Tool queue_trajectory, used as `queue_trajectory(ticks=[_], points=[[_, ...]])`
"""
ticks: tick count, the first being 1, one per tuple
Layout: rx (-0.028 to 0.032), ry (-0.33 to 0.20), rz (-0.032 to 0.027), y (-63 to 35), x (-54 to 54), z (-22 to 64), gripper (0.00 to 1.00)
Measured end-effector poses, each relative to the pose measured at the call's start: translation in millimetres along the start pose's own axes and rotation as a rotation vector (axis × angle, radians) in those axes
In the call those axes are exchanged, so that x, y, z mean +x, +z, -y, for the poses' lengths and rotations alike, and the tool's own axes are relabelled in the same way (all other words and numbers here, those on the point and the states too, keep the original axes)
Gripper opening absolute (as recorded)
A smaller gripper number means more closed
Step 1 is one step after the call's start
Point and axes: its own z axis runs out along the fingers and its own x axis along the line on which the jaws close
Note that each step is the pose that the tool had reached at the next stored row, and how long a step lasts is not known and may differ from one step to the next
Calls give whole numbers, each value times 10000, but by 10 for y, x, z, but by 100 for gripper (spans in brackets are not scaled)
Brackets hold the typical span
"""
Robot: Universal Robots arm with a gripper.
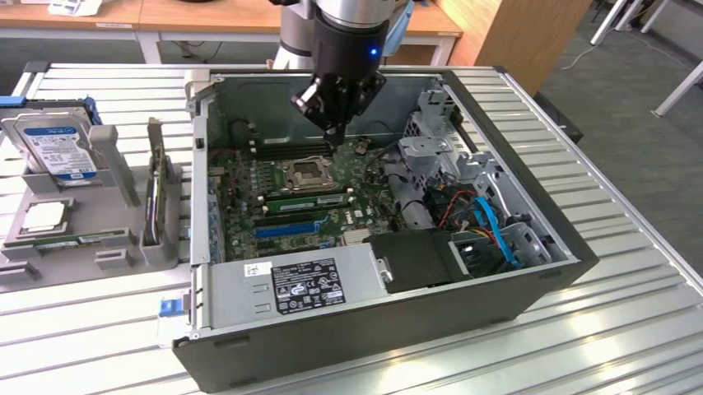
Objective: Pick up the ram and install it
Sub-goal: 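Press down the ram until it locks into place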
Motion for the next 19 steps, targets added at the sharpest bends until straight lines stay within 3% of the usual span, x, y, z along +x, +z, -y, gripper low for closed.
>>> queue_trajectory(ticks=[19], points=[[178,2041,70,13,1,1,10]])
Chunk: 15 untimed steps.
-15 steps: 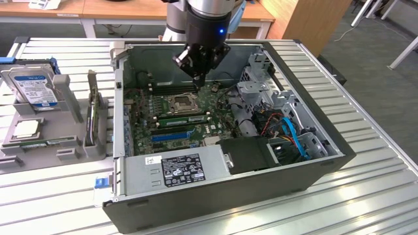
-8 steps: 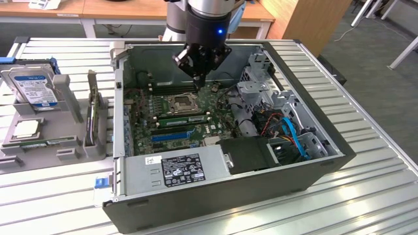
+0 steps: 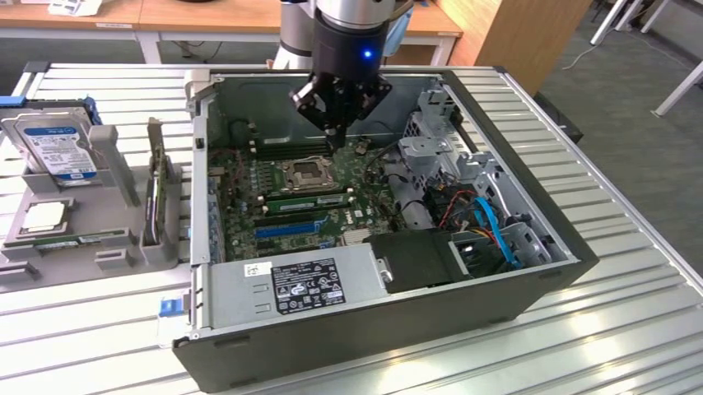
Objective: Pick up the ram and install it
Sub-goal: 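Press down the ram until it locks into place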
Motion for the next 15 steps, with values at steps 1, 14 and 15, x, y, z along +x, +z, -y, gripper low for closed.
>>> queue_trajectory(ticks=[1,14,15], points=[[8,118,4,1,0,0,10],[57,927,38,9,1,0,10],[57,927,37,9,1,0,10]])
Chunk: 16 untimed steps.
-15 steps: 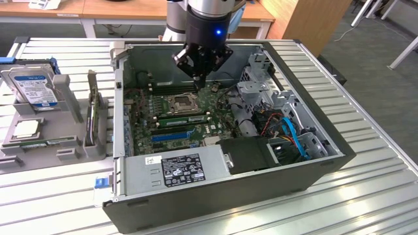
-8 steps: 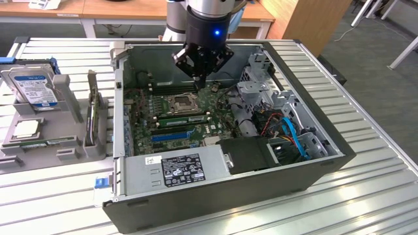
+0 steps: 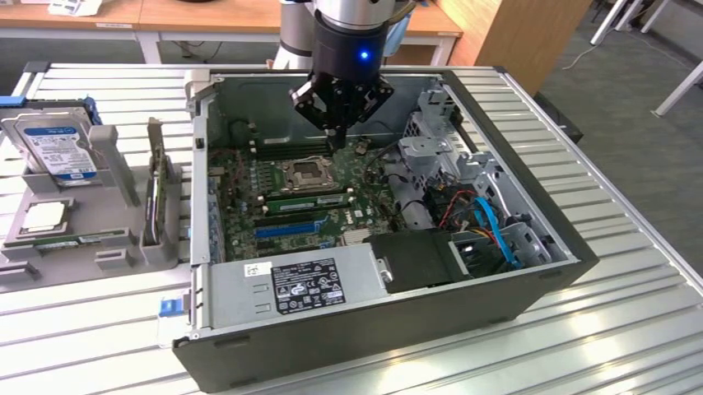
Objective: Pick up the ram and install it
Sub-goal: 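Press down the ram until it locks into place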
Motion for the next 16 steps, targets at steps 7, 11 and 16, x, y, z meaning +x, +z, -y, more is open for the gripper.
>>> queue_trajectory(ticks=[7,11,16], points=[[-5,4,-38,0,0,0,10],[-26,10,-193,0,-1,0,10],[-76,27,-563,0,-2,0,10]])
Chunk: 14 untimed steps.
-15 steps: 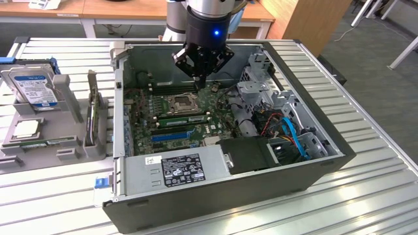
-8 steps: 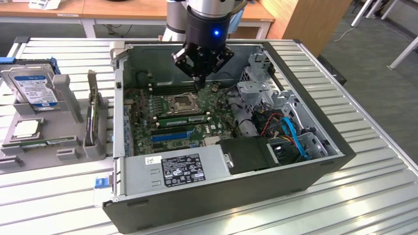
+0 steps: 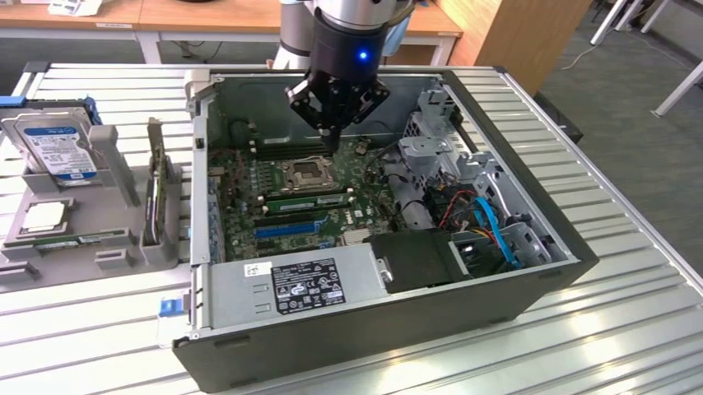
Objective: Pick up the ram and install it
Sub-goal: 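Press down the ram until it locks into place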
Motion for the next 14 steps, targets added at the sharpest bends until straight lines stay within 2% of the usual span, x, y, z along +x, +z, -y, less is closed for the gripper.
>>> queue_trajectory(ticks=[5,6,7,14], points=[[-56,20,-409,0,0,0,10],[-64,24,-472,0,0,0,10],[-65,24,-490,-1,0,0,10],[-66,37,-490,0,0,0,10]])
